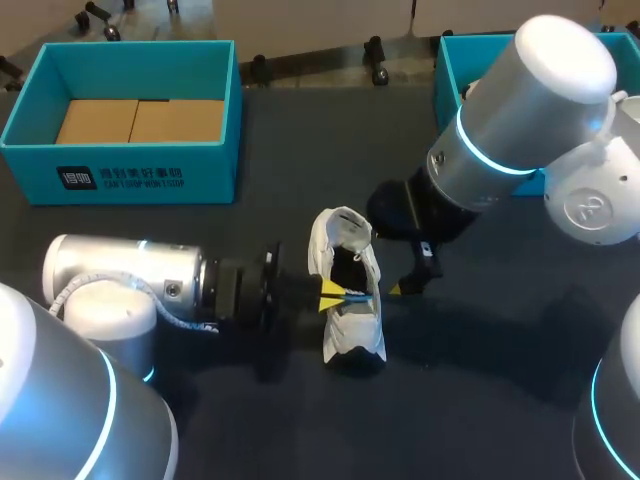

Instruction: Take the shoe out of the shoebox, open the shoe tongue, remove and reinsert the insole, then place the shoe into the shoebox

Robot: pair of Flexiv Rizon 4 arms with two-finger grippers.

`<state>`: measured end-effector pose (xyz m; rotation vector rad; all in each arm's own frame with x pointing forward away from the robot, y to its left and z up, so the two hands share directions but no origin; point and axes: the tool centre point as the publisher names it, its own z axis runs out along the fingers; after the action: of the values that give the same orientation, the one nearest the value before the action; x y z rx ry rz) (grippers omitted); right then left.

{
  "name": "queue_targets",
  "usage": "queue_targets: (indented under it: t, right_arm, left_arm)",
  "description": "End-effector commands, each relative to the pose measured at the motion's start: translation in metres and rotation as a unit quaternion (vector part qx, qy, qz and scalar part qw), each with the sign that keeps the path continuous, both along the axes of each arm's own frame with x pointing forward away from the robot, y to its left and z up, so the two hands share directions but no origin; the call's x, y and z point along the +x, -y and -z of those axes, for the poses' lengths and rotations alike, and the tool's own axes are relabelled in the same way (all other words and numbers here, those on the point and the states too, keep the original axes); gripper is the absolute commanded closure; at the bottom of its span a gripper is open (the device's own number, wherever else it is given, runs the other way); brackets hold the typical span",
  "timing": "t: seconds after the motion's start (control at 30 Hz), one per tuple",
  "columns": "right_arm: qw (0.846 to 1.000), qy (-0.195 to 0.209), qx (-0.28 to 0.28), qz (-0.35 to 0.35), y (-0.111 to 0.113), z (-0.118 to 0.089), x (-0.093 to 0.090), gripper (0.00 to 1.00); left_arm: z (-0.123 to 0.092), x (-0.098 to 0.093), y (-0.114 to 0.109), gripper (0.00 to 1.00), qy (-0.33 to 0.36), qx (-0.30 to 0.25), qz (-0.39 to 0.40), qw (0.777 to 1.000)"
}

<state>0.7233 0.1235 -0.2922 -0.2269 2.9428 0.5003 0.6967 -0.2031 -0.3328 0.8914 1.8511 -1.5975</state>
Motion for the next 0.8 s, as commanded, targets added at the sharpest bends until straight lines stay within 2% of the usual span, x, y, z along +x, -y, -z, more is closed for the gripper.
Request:
queue_targets:
  t: [0.03, 0.07, 0.57, 0.6, 0.67, 0.7, 0.8]
  right_arm:
    - [1.0, 0.0, 0.0, 0.0, -0.001, 0.001, 0.0, 0.0]
    - [1.0, 0.0, 0.0, 0.0, -0.001, 0.001, 0.0, 0.0]
    - [1.0, 0.0, 0.0, 0.0, -0.001, 0.001, 0.0, 0.0]
    - [1.0, 0.0, 0.0, 0.0, -0.001, 0.001, 0.0, 0.0]
    - [1.0, 0.0, 0.0, 0.0, -0.001, 0.001, 0.0, 0.0]
    - [1.0, 0.0, 0.0, 0.0, -0.001, 0.001, 0.0, 0.0]
    - [1.0, 0.0, 0.0, 0.0, -0.001, 0.001, 0.0, 0.0]
  left_arm:
    - [-0.012, -0.003, -0.005, 0.03, 0.004, 0.003, 0.011, 1.0]
    - [-0.015, -0.003, -0.005, 0.0, 0.006, 0.002, 0.013, 1.0]
    - [-0.045, 0.0, -0.019, 0.0, 0.021, 0.004, 0.03, 0.999]
    - [-0.046, 0.0, -0.02, 0.02, 0.022, 0.005, 0.032, 0.999]
    - [-0.048, 0.002, -0.021, 0.24, 0.024, 0.012, 0.041, 0.999]
    - [-0.049, 0.002, -0.021, 0.49, 0.026, 0.015, 0.044, 0.999]
    - [-0.052, 0.003, -0.023, 0.69, 0.032, 0.023, 0.056, 0.998]
